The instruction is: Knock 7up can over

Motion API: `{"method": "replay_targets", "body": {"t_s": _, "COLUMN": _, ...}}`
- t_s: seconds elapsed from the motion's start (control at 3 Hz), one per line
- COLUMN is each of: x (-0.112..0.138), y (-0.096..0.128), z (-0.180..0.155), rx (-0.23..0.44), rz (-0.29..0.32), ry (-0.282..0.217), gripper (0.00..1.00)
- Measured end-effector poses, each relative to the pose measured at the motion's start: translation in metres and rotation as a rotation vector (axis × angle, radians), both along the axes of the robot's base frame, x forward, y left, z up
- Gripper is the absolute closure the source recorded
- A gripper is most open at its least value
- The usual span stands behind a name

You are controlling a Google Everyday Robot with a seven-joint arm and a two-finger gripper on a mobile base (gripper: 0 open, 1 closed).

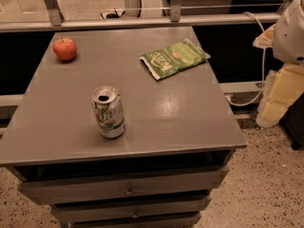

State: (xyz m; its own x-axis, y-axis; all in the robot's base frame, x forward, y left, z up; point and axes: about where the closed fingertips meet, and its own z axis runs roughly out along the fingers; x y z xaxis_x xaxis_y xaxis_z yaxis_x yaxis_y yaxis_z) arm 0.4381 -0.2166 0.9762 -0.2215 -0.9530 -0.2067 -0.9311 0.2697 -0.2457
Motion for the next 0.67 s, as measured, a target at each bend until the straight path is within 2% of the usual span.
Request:
{"method": "replay_targets", "body": {"t_s": 0.33, "x": 0.000, "y": 0.000, "z": 0.000, "rx": 0.000, "rz": 0.000, "ry": 0.000, "gripper": 0.00}}
{"method": "replay_targets", "body": {"t_s": 0.67, "x": 0.002, "y": 0.024, "z": -0.007, "rx": 0.065, "rz": -0.034, "ry": -0.005, "gripper": 0.00}}
